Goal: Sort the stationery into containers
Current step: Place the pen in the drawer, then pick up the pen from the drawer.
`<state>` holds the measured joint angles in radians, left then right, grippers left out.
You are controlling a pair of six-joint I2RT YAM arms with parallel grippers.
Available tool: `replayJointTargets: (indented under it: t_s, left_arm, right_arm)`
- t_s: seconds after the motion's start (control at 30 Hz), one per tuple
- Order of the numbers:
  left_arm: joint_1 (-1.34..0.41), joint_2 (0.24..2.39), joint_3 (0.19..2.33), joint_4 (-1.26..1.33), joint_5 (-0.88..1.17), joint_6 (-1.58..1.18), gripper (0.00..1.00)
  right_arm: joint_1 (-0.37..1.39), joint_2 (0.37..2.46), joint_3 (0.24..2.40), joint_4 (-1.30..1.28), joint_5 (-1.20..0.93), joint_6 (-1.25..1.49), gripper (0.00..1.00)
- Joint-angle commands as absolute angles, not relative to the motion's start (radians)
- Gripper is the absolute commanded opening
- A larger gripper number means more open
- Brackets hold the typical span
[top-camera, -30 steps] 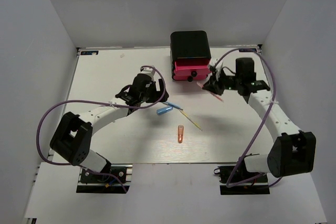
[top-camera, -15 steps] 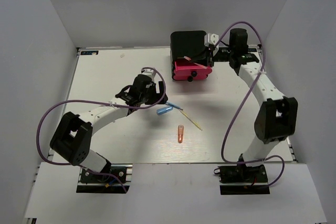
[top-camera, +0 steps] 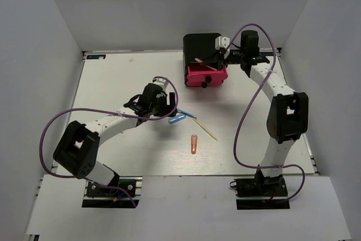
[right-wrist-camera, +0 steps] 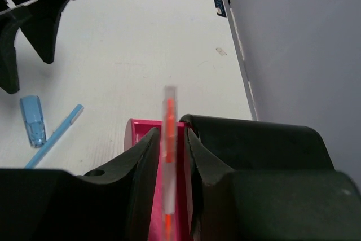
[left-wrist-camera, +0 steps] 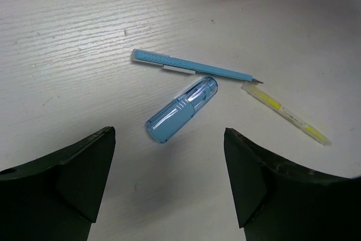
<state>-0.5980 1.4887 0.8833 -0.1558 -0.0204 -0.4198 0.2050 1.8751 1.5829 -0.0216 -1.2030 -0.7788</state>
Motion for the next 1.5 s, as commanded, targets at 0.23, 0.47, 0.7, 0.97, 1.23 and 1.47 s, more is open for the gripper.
replayJointTargets:
  t_s: [0.23,0.47,0.7,0.97,1.23,1.47]
  left_arm:
    - [-0.629,1.525,0.927,-0.143,-0.008,-0.273,0.85]
    - [-0.638,1.525,0.916,-0.143,-0.026,-0.264,0.82]
    - [-0.638,1.525,0.905,-0.133,-0.026,-0.282,0.77]
    - [-0.638,1.516,0.896,-0.155,-0.026,-0.313,0.60]
    - [-0.638,1.479,0.897,-0.175,-0.017,-0.373,0.66]
    - [-0.638,1.431,0.844,-0.146,-0.026,-0.435,0.67]
  right_arm:
    - [0.196,1.852,1.602,-0.143,-1.146,-0.876,0.69]
    - [0.184,1.608,1.325,0.242,-0.880,-0.430,0.90]
    - [0.152,1.539,1.260,0.131,-0.885,-0.124,0.31]
    - [0.164,1.410,0.976,0.006,-0.807,-0.049,0.30]
    - [0.175,1.519,0.940,0.187,-0.822,0.311,0.58]
    - [0.222,1.519,0.980,0.043,-0.795,0.007,0.52]
